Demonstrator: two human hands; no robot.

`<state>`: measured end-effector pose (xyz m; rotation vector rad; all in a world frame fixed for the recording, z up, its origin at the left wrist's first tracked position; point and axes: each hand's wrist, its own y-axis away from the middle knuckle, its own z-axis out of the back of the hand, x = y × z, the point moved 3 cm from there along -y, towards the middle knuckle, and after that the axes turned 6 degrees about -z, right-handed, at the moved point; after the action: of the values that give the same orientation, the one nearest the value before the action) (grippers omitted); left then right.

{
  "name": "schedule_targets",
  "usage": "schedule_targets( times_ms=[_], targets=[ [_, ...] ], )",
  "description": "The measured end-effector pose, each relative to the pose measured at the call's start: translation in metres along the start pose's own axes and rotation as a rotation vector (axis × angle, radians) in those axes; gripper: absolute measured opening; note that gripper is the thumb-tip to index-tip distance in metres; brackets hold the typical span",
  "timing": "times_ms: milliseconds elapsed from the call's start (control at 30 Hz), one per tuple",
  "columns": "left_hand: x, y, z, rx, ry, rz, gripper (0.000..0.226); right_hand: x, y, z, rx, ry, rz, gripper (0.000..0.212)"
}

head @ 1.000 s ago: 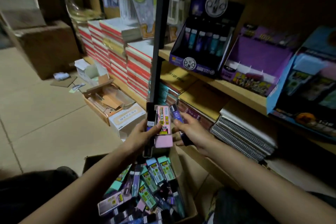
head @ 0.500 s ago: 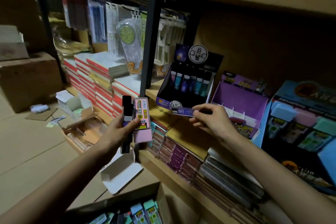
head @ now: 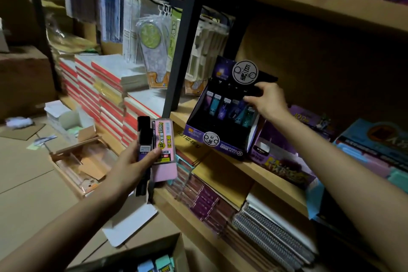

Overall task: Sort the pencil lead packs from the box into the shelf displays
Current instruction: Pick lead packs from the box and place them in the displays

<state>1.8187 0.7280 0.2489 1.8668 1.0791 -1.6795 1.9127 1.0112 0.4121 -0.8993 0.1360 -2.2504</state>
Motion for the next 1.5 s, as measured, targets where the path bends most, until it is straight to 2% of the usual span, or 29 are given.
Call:
schedule_targets(
  times_ms=[167,300,533,733,867,933,1033,1100,1200,1267,1367,1433,1500],
  targets=[
    [0.001,0.002,-0.004,-0.013,-0.008,0.013,0.03,0.005,0.003,-0.017,0.071,0.047,0.1,0.039],
    [0.002,0.003,-0.006,-0.01,-0.022,0.032,0.032,0.01,-0.002,-0.021,0.169,0.047,0.092,0.034],
    [0.0,0.005,-0.011,-0.005,0.004,0.028,0.036,-0.003,-0.009,-0.03,0.125,-0.024,-0.083,0.046],
    [0.0,0.005,-0.012,-0.002,0.014,0.029,0.034,-0.008,-0.011,-0.039,0.185,-0.061,-0.213,0.031],
    [-0.002,0.007,-0.013,0.009,0.03,0.025,0.038,0.002,-0.002,-0.033,0.201,0.112,-0.196,0.032],
    [-0.004,0.007,-0.013,0.011,0.036,0.025,0.042,0.009,0.01,-0.025,0.23,0.111,-0.182,0.037],
    [-0.007,0.007,-0.016,0.025,0.045,0.016,0.042,0.019,0.046,-0.021,0.353,-0.006,-0.044,0.034],
    [-0.009,0.007,-0.019,0.029,0.058,0.01,0.04,0.025,0.078,-0.03,0.488,-0.185,0.001,0.026],
    [-0.011,0.009,-0.026,0.048,0.078,-0.004,0.038,0.021,0.126,-0.055,0.663,-0.441,-0.112,0.019],
    [-0.012,0.01,-0.032,0.065,0.093,-0.011,0.037,0.015,0.158,-0.074,0.776,-0.567,-0.221,0.024],
    [-0.011,0.011,-0.04,0.114,0.061,-0.012,0.038,0.008,0.184,-0.087,0.748,-0.718,-0.244,0.013],
    [-0.009,0.011,-0.045,0.128,0.069,0.001,0.039,0.004,0.185,-0.079,0.672,-0.736,-0.214,0.004],
    [-0.008,0.008,-0.047,0.11,0.088,0.011,0.039,-0.001,0.182,-0.065,0.661,-0.69,-0.159,0.005]
  ],
)
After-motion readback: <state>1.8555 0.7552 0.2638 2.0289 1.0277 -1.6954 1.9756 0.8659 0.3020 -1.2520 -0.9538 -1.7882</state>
